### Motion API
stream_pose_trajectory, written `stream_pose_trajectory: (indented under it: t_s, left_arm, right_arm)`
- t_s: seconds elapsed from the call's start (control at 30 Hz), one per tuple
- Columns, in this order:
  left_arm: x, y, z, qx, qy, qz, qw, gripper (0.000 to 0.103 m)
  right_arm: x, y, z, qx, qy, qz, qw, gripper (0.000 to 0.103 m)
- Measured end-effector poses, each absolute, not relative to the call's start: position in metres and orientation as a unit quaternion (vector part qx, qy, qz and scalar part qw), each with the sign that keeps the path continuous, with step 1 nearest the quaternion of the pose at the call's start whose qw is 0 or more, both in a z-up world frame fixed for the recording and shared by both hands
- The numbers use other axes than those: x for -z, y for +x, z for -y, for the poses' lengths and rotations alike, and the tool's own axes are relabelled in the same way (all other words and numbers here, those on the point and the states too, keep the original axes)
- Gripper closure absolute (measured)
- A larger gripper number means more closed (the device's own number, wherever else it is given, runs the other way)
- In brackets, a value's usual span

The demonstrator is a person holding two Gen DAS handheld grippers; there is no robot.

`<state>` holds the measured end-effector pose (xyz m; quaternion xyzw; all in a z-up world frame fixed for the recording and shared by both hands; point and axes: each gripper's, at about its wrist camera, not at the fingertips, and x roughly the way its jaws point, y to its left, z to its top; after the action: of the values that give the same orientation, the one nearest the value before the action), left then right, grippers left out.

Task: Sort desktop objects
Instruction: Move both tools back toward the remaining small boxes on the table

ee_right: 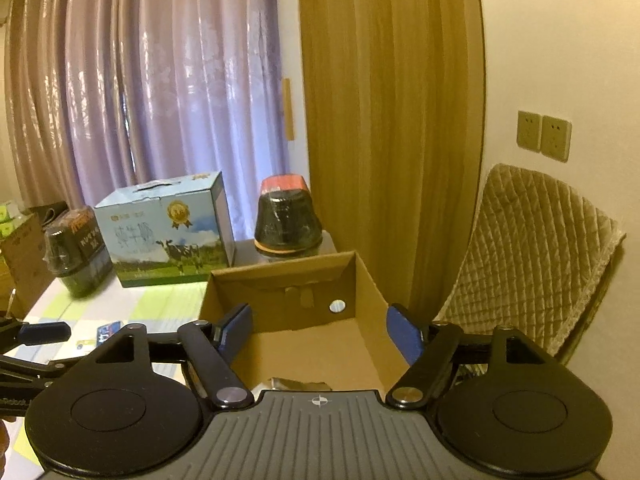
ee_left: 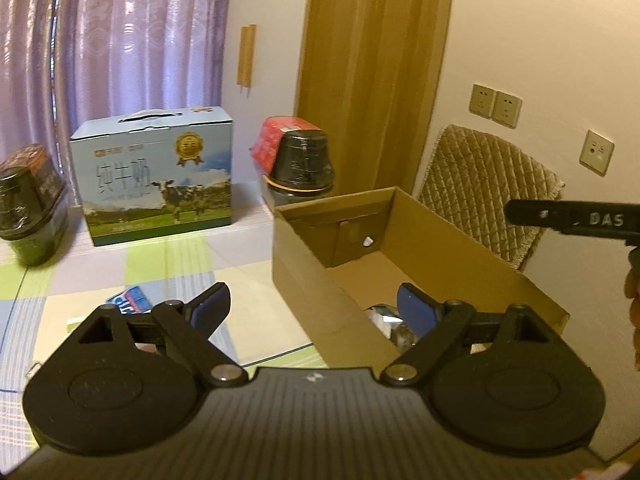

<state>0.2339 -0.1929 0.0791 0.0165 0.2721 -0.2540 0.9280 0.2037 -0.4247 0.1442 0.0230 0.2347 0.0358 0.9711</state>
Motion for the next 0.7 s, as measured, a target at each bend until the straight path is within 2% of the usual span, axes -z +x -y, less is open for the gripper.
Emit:
stream_pose_trajectory:
  t_s: [0.13,0.2,0.27,0.7]
  left_arm:
    - [-0.081,0.235,0.177,0.238,0.017,-0.270,0.933,0.014]
    - [-0.082,0.236,0.167,0.225,0.018,-0.268,0.936,0.013]
    - [-0.083,0.236,0.157,0.215,0.019,-0.268,0.939,0.013]
    - [-0.083,0.237,0.060,0.126,0.014,-0.274,0.953,0.006]
  right_arm:
    - [-0.153,0.201,0.418,-0.044,0.022,-0.228,0.973,0.023]
    - [-0.156,0.199,0.413,-0.050,0.022,-0.225,0.973,0.016]
    - [-0.159,0.198,0.406,-0.058,0.020,-0.223,0.973,0.013]
    - [-0.164,0.191,0.331,-0.132,0.013,-0.215,0.968,0.004]
